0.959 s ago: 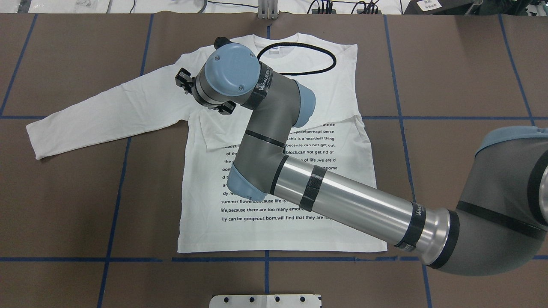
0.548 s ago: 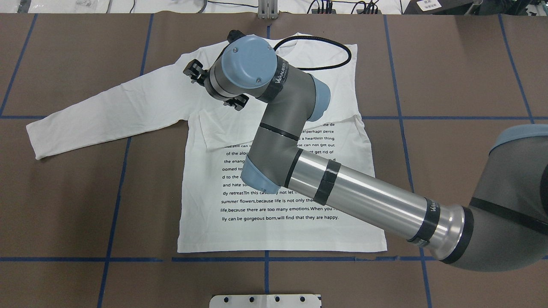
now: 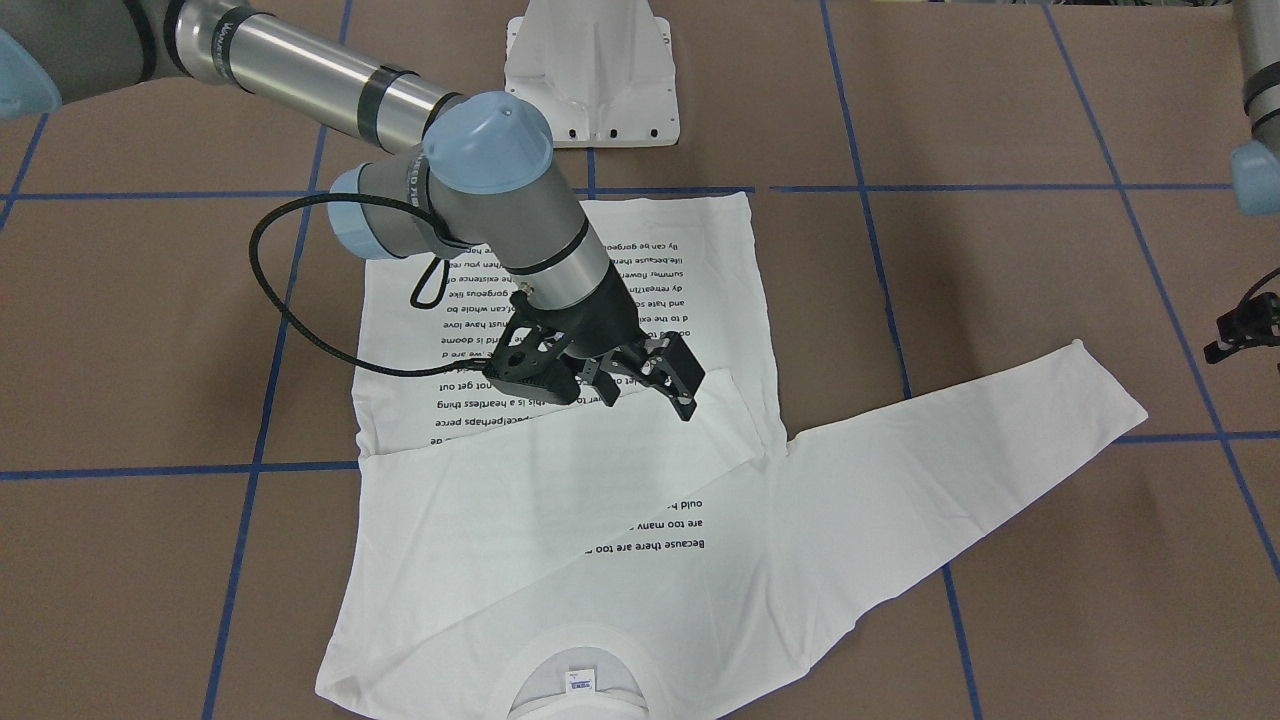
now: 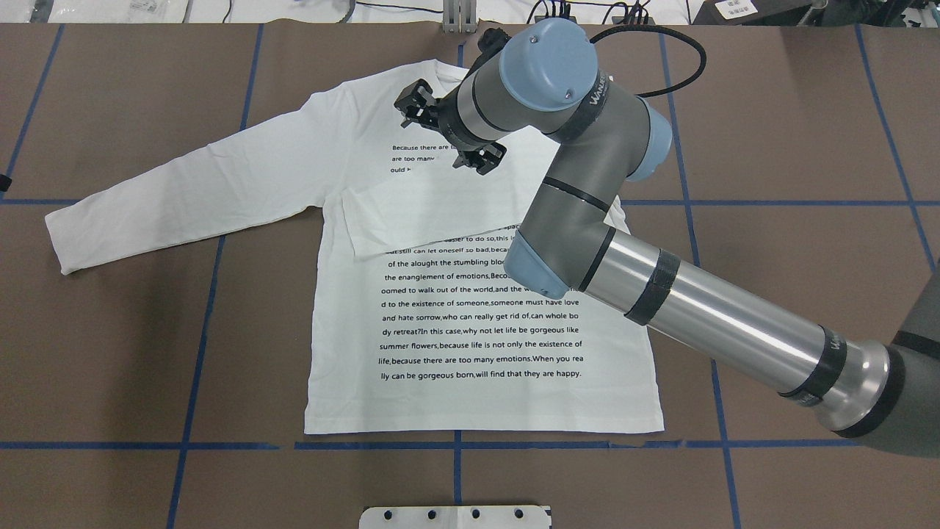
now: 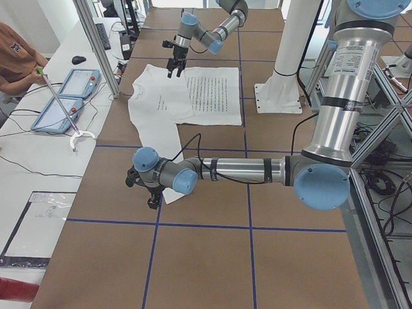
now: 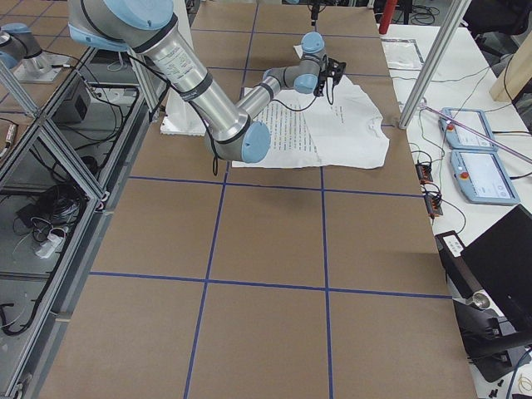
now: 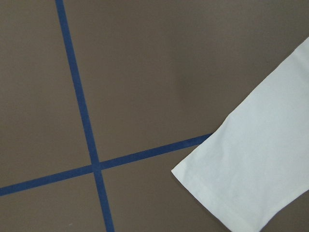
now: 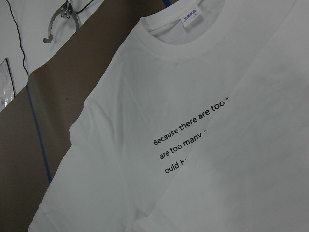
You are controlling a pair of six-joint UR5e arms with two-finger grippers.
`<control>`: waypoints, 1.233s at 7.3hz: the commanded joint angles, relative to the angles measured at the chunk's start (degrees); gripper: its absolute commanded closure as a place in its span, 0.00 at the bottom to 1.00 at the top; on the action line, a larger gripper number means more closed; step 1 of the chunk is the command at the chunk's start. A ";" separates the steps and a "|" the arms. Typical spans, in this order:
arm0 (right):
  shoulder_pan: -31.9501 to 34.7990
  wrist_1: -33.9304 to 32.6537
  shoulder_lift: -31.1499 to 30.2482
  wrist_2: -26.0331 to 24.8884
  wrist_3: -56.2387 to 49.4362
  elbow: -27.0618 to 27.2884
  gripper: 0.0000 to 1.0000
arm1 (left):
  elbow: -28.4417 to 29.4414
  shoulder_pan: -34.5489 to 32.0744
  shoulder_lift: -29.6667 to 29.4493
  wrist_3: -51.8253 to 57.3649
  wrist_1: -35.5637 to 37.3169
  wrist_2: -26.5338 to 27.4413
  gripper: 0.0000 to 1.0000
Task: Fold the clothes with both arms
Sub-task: 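Release the sleeve and lift the right gripper back away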
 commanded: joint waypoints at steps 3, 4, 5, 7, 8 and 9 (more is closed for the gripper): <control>0.35 -0.01 -2.49 0.50 -1.00 1.85 0.01 | 6.13 6.58 -2.07 -2.11 -3.24 0.07 0.19; 3.05 -0.53 -5.28 4.24 -1.01 4.46 0.01 | 6.59 6.59 -2.07 -2.20 -4.05 0.07 0.21; 8.73 -0.27 -10.44 11.68 -2.05 7.88 0.01 | 7.20 6.59 -1.99 -2.12 -4.23 0.16 0.23; 15.96 -0.01 -18.36 20.16 -11.68 10.71 0.01 | 7.73 6.59 -2.07 -2.20 -4.32 0.16 0.26; 19.48 -0.01 -21.97 23.23 -16.26 11.25 0.01 | 7.82 6.59 -2.07 -2.12 -4.32 0.16 0.30; 22.65 -0.09 -24.87 25.61 -21.35 11.25 0.01 | 7.91 6.59 -2.07 -2.11 -4.32 0.16 0.30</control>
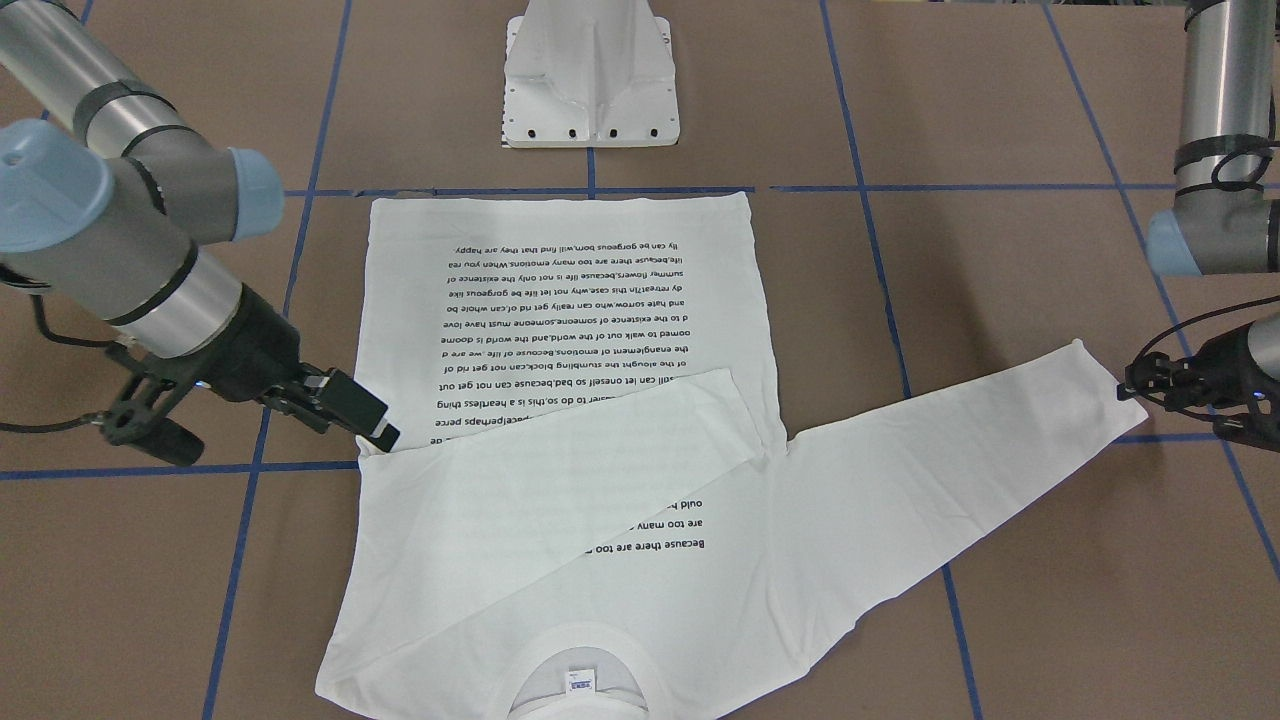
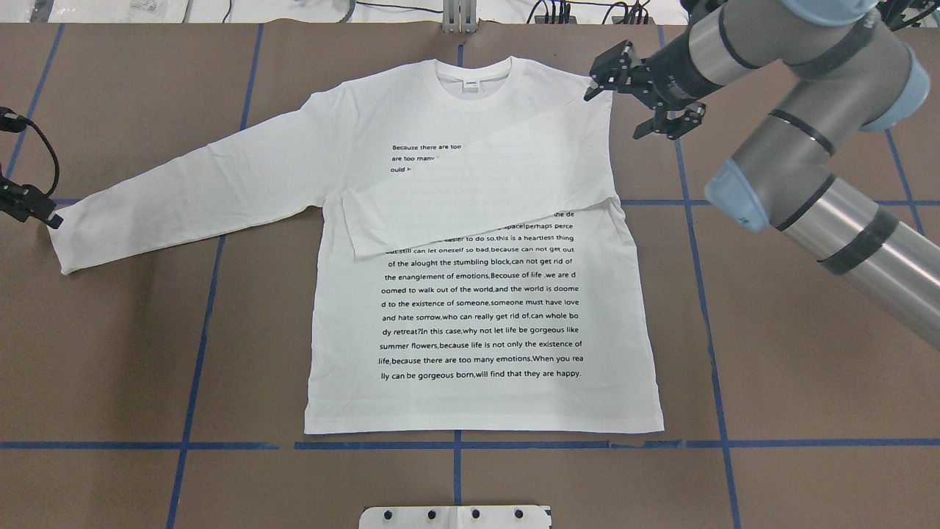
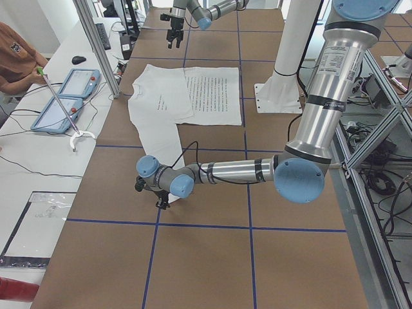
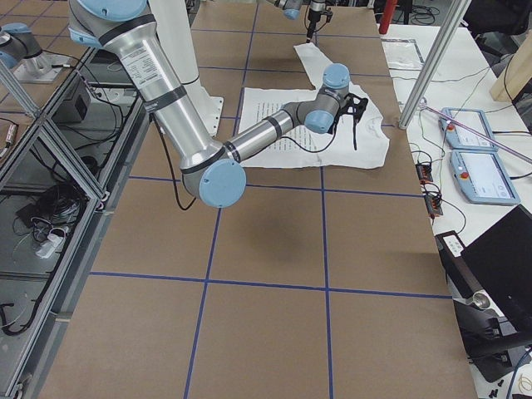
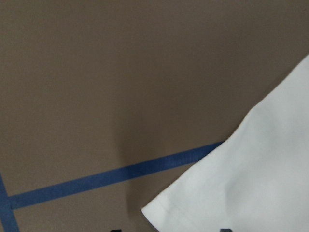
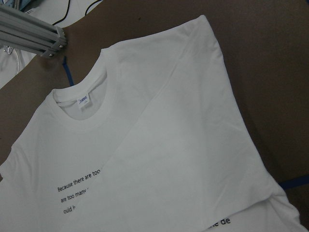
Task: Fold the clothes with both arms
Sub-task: 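Release the sleeve and lift the right gripper back away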
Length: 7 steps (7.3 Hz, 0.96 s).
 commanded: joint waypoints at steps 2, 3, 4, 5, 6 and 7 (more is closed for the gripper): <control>6.72 -0.15 -7.13 4.89 -11.75 0.42 0.01 | 0.74 0.70 -0.45 0.02 -0.01 0.09 0.30; 6.81 -0.15 -7.39 4.90 -11.76 0.42 0.01 | 1.27 0.70 -0.80 0.02 -0.10 0.09 0.30; 6.73 -0.15 -7.48 4.90 -11.76 0.50 0.01 | 1.45 0.70 -0.98 0.02 -0.10 0.09 0.31; 6.81 -0.15 -7.48 4.90 -11.68 0.50 0.01 | 1.62 0.79 -0.98 0.02 -0.10 0.09 0.32; 6.90 -0.15 -7.48 4.90 -11.67 0.59 0.01 | 2.06 0.97 -1.50 0.02 -0.10 0.09 0.33; 6.90 -0.15 -7.57 4.90 -11.76 0.59 0.01 | 2.15 1.06 -1.68 0.02 -0.01 0.09 0.33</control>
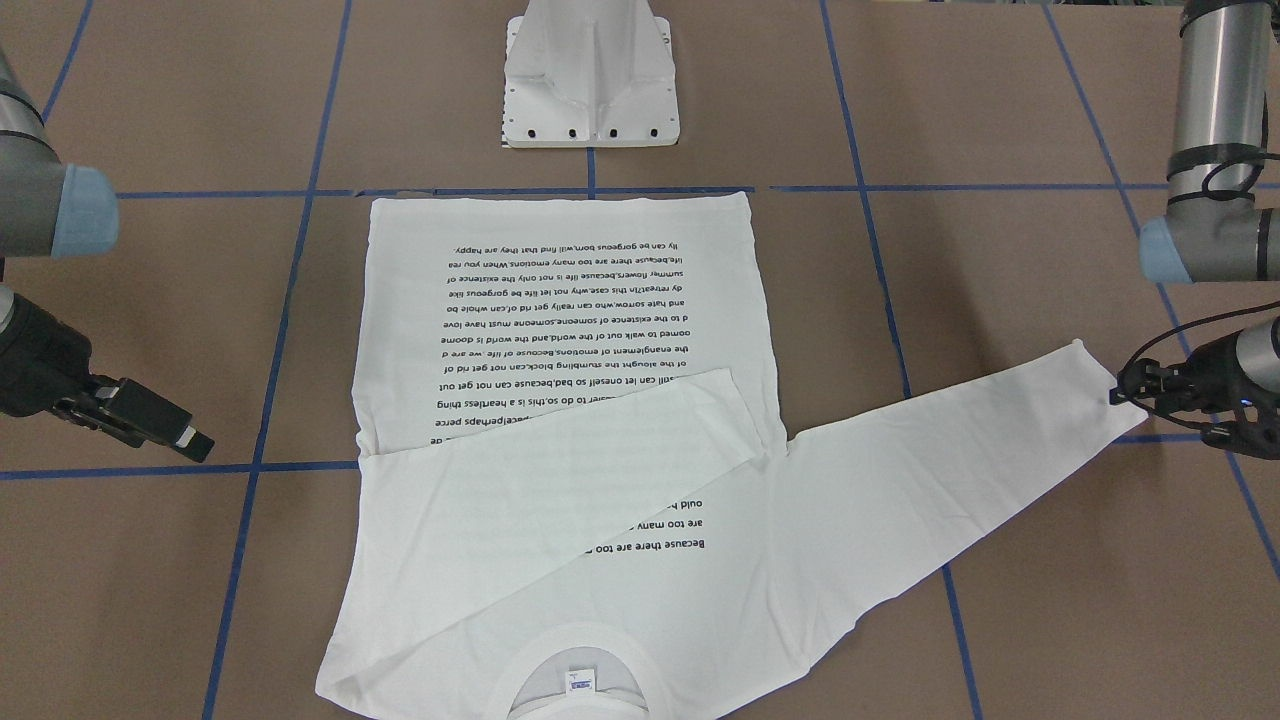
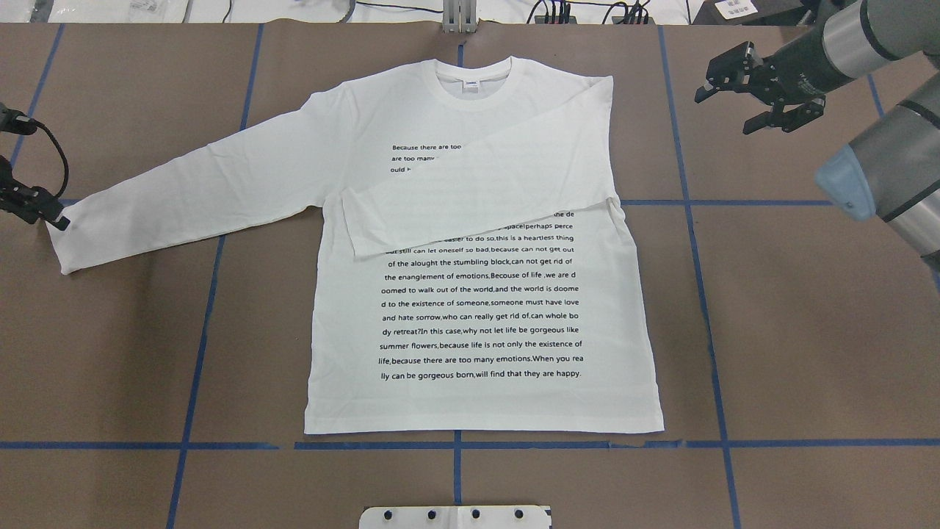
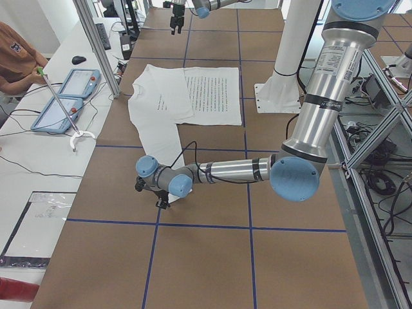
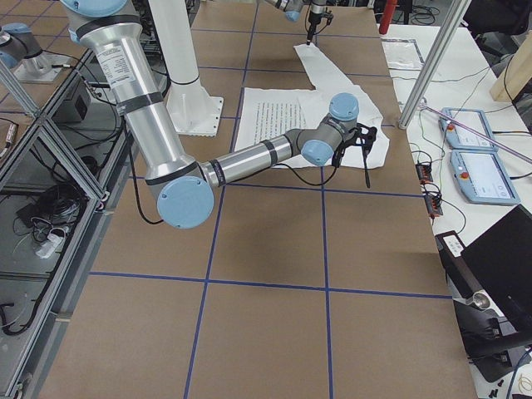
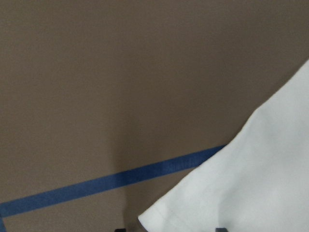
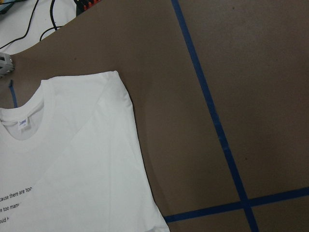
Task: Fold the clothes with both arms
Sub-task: 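Move the left gripper to the sleeve cuff nearest it and grasp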
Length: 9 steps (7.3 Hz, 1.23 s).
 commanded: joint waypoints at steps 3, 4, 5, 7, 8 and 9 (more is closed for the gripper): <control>0.40 -0.09 -0.08 0.18 0.02 0.30 0.01 | 0.51 0.14 -0.31 0.09 -0.02 0.00 0.59; 0.58 -0.09 -0.17 0.27 0.02 0.38 0.01 | 0.77 0.22 -0.32 0.09 -0.37 0.09 0.69; 0.84 -0.18 -0.26 0.79 0.02 0.30 0.01 | 0.77 0.14 -0.23 0.00 -0.89 0.09 0.96; 1.55 -0.09 -0.43 1.85 0.02 0.39 0.01 | -0.54 0.14 -0.92 0.18 -0.90 -0.17 1.00; 1.90 -0.09 -0.96 2.29 0.02 0.82 0.01 | -1.24 0.14 -1.28 0.00 -0.90 -0.26 1.00; 2.25 -0.18 -2.00 2.29 -0.07 2.04 0.01 | -4.12 0.05 -1.20 -0.35 -0.29 -2.18 1.00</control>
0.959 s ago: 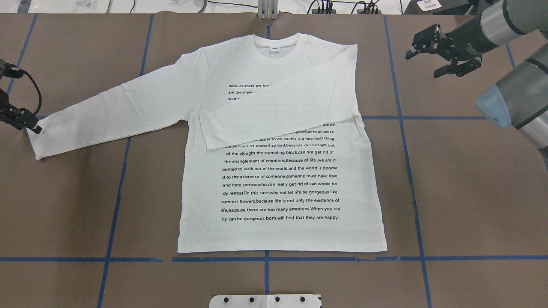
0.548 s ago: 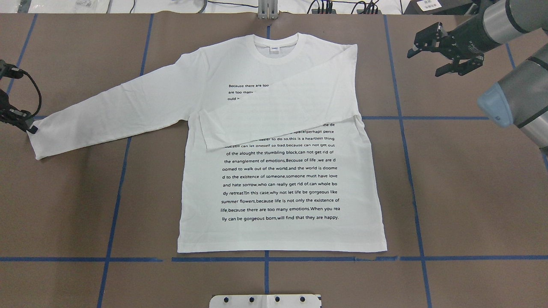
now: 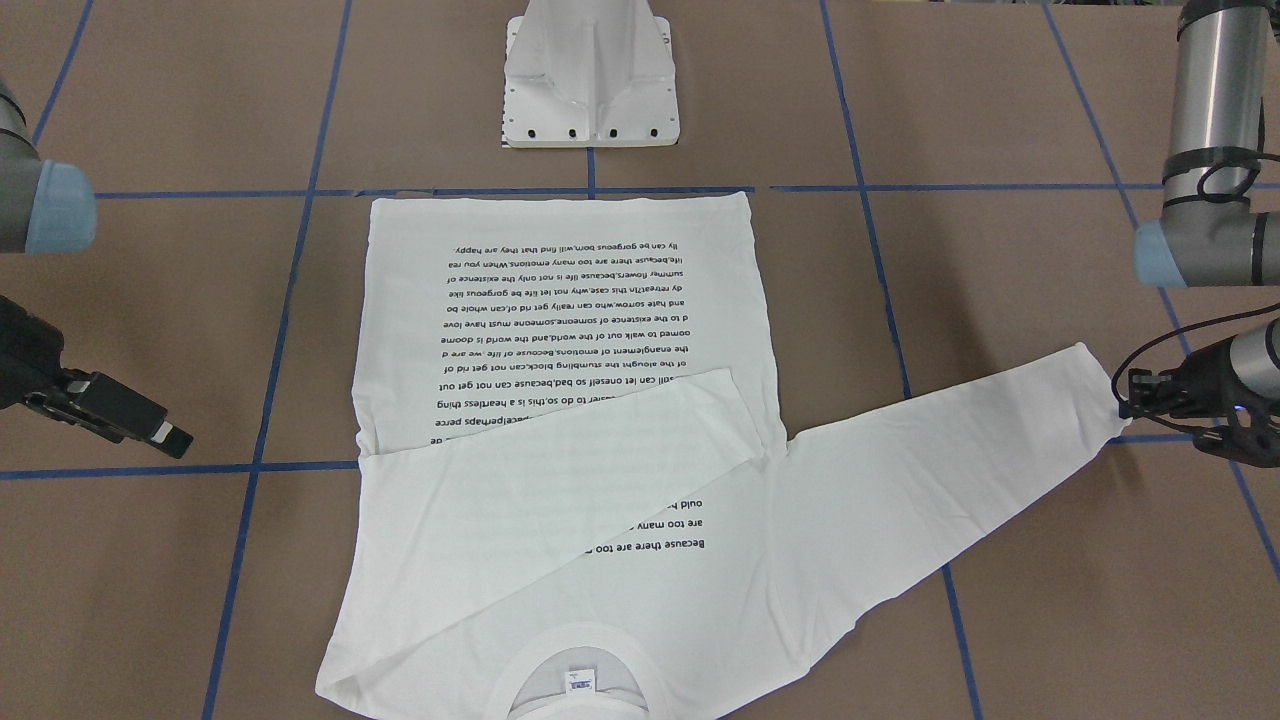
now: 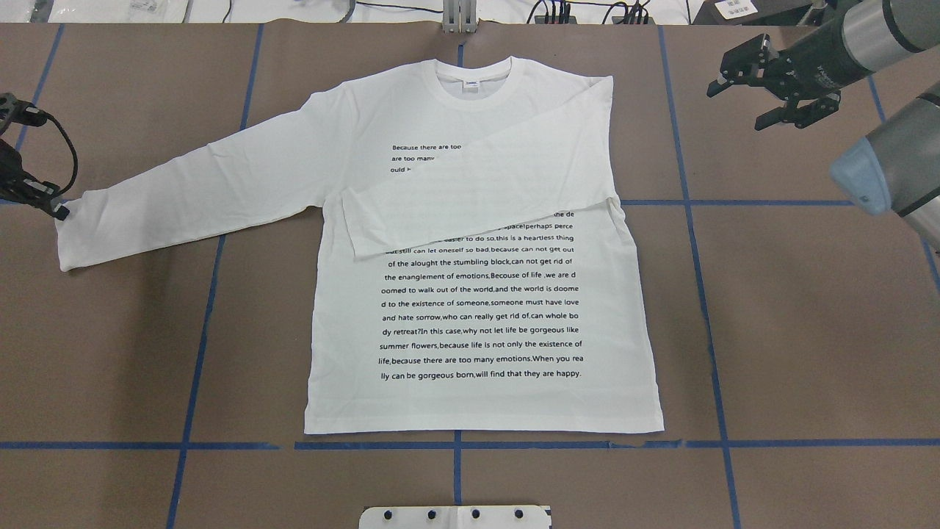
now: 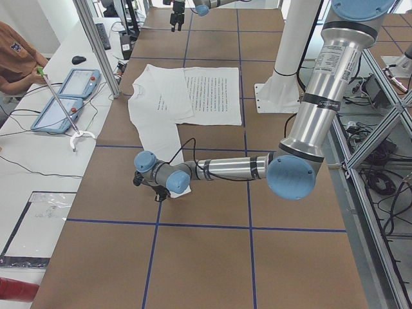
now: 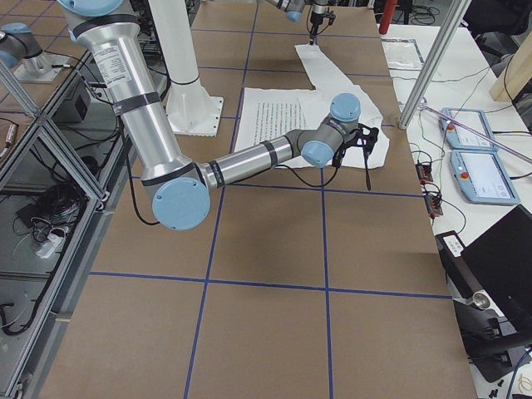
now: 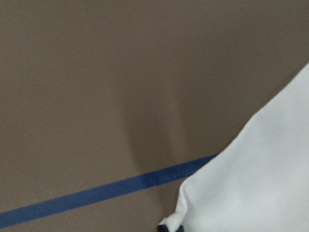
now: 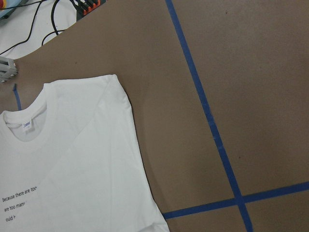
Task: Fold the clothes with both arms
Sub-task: 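Move the left gripper to the sleeve cuff nearest it and grasp, then fold the grasped sleeve across the shirt body toward the right gripper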
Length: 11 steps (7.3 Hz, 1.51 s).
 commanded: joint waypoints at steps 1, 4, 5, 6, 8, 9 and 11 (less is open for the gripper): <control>1.22 -0.07 -1.94 0.58 -0.07 1.69 0.01 | -6.18 -0.51 0.30 -1.62 0.73 -6.28 1.00; 4.38 -0.50 -4.58 1.72 -9.17 0.21 0.00 | -21.11 -0.07 -0.48 -22.30 0.47 -7.73 1.00; 5.35 -0.42 -4.58 1.81 -11.21 -1.45 0.00 | -24.20 1.67 -3.70 -31.78 0.29 -7.73 1.00; 6.14 -0.42 -4.58 1.72 -14.02 -3.04 0.00 | -25.63 6.73 -8.52 -42.75 0.20 -7.03 1.00; 6.85 -0.33 -4.58 1.72 -15.89 -4.81 0.00 | -25.64 13.26 -17.75 -58.08 -0.49 -3.54 1.00; 6.85 -0.33 -5.02 1.72 -16.06 -4.90 0.00 | -24.60 17.47 -22.32 -65.29 -2.59 0.84 1.00; 6.94 0.02 -5.63 1.55 -16.07 -4.90 0.00 | -14.55 24.07 -34.33 -74.63 -6.73 11.03 1.00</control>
